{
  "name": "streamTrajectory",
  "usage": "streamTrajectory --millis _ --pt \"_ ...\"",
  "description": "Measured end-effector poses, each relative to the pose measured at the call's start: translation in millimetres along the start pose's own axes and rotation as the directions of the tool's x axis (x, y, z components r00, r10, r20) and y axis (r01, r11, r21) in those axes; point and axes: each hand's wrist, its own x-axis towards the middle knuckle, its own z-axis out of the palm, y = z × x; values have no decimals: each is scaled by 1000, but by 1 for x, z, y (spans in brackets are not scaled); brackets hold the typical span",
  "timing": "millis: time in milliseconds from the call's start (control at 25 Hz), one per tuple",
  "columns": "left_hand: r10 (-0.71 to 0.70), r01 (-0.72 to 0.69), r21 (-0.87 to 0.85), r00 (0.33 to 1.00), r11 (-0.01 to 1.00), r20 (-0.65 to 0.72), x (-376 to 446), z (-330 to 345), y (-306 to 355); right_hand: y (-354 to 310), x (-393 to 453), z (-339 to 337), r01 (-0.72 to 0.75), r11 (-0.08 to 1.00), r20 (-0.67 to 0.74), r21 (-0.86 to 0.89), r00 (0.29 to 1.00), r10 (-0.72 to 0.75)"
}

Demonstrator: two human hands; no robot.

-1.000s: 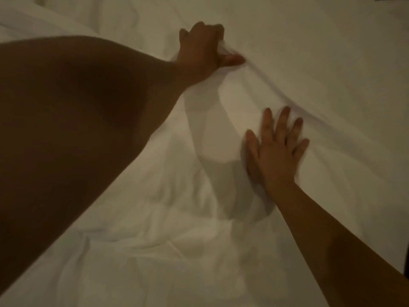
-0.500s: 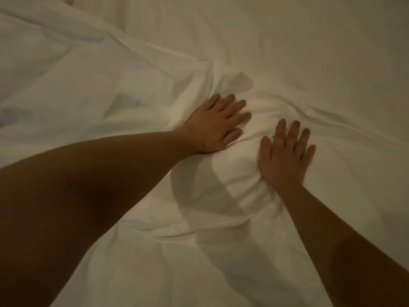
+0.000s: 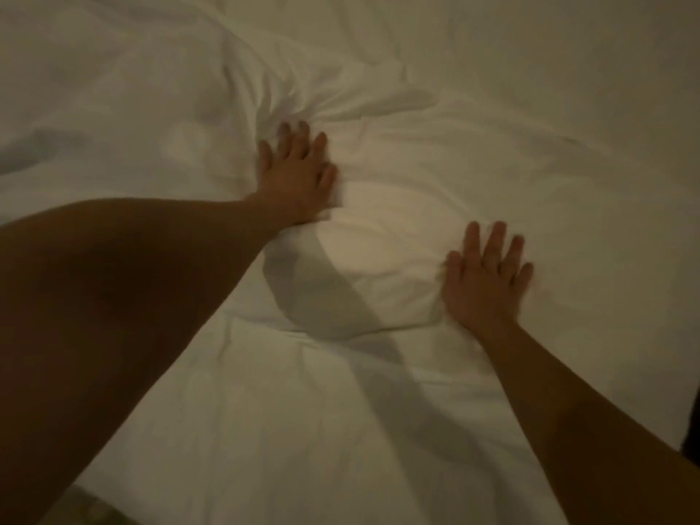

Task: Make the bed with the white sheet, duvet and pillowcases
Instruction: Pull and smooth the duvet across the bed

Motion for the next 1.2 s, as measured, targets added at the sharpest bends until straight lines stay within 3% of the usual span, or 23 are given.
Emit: streamTrajectory --millis 80,160,200,280,440,520,560,600,680,760,880,1000,1080,1200 --pt "187 -184 -158 982 970 8 -23 4 38 -48 -33 5 25 994 -64 109 998 -18" --pt "445 -447 -1 892 895 82 -62 23 53 -59 -68 15 185 982 -67 32 981 -182" --pt "497 -506 90 861 858 111 -76 33 41 -46 -80 19 252 967 -35 -23 967 -253" --pt "439 -446 211 895 870 85 -87 40 -1 5 -97 28 290 948 -62 -129 952 -300" --pt "182 -182 257 983 949 25 -92 37 -53 86 -126 32 114 974 -43 -194 991 -124" --pt "225 -223 91 974 971 -12 -102 33 -27 55 -125 33 -13 998 -61 -69 998 9" --pt "314 -314 2 949 949 -3 -110 35 -11 24 -123 32 -8 1000 -84 30 996 10" --pt "412 -411 -27 911 911 16 -120 40 3 -9 -123 31 80 993 -96 83 993 -72" --pt "495 -498 53 867 865 65 -139 54 8 -50 -132 44 327 945 -119 5 938 -324" --pt "435 -441 133 898 888 70 -147 59 -15 -41 -137 56 328 943 -136 -57 933 -333" --pt "283 -295 189 955 937 84 -158 60 -56 7 -148 64 118 989 -89 -85 988 -125" --pt "217 -231 180 972 956 93 -165 57 -65 -7 -152 55 5 1000 -17 -5 1000 -5" --pt "244 -255 127 965 959 97 -163 53 -55 -49 -154 53 69 996 -40 62 997 -67" --pt "368 -372 62 927 926 69 -164 54 -36 -110 -156 57 302 948 -87 97 952 -294"
